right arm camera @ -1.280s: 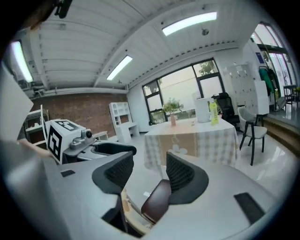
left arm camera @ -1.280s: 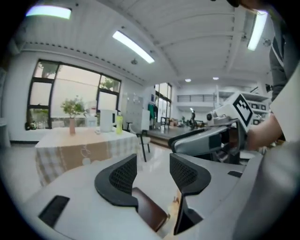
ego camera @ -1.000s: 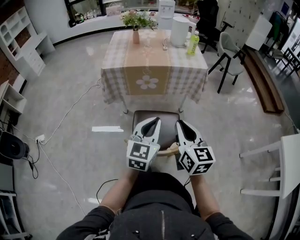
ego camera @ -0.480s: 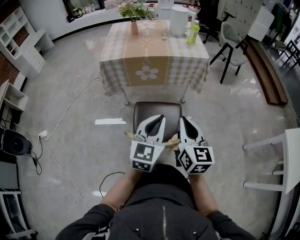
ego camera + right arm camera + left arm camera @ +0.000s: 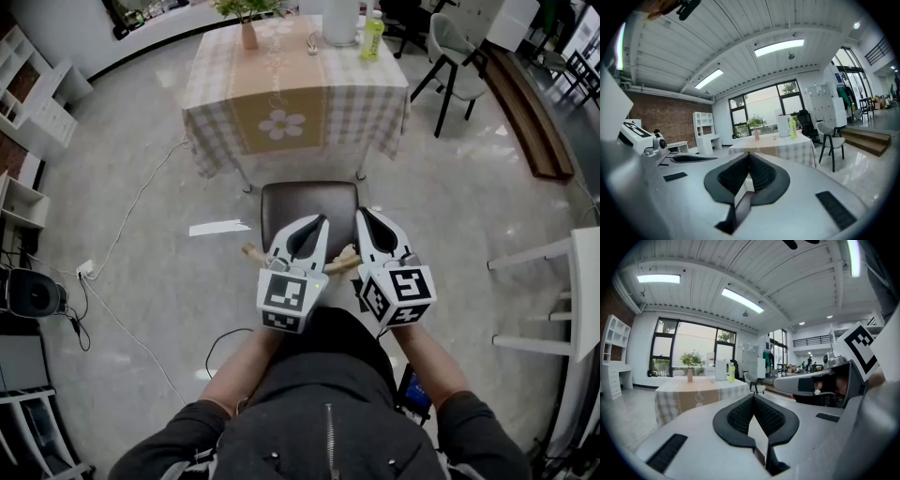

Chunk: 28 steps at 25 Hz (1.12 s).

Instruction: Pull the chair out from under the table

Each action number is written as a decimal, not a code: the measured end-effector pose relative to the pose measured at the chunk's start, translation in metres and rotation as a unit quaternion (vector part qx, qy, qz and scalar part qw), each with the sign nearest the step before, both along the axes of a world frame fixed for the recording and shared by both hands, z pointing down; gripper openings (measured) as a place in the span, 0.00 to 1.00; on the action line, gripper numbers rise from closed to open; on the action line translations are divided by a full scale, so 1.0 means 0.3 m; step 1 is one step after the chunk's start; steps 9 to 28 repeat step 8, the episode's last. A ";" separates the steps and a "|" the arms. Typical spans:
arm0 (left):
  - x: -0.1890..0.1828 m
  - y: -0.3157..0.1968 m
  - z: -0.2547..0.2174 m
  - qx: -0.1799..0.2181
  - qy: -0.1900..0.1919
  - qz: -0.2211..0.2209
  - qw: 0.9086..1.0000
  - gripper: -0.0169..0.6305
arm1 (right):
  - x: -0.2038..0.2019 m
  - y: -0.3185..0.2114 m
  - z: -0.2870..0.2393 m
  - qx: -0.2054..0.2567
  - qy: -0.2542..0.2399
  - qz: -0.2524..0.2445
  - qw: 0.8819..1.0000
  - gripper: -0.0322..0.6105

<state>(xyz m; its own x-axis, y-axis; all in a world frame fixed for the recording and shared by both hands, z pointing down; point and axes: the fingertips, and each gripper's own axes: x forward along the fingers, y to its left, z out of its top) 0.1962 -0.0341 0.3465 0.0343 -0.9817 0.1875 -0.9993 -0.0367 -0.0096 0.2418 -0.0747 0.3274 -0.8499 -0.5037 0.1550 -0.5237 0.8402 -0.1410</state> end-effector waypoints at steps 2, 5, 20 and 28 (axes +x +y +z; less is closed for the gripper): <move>0.006 0.005 0.011 -0.004 0.001 0.002 1.000 0.04 | -0.001 0.010 0.003 0.008 0.008 -0.010 1.000 0.07; 0.005 -0.003 0.013 -0.002 0.000 0.002 1.000 0.04 | -0.020 0.010 0.003 0.019 0.016 -0.028 0.999 0.07; 0.000 -0.029 -0.002 0.010 -0.002 -0.002 1.000 0.04 | -0.042 -0.009 -0.013 0.038 0.023 -0.049 0.998 0.07; 0.000 -0.029 -0.002 0.010 -0.002 -0.002 1.000 0.04 | -0.042 -0.009 -0.013 0.038 0.023 -0.049 0.998 0.07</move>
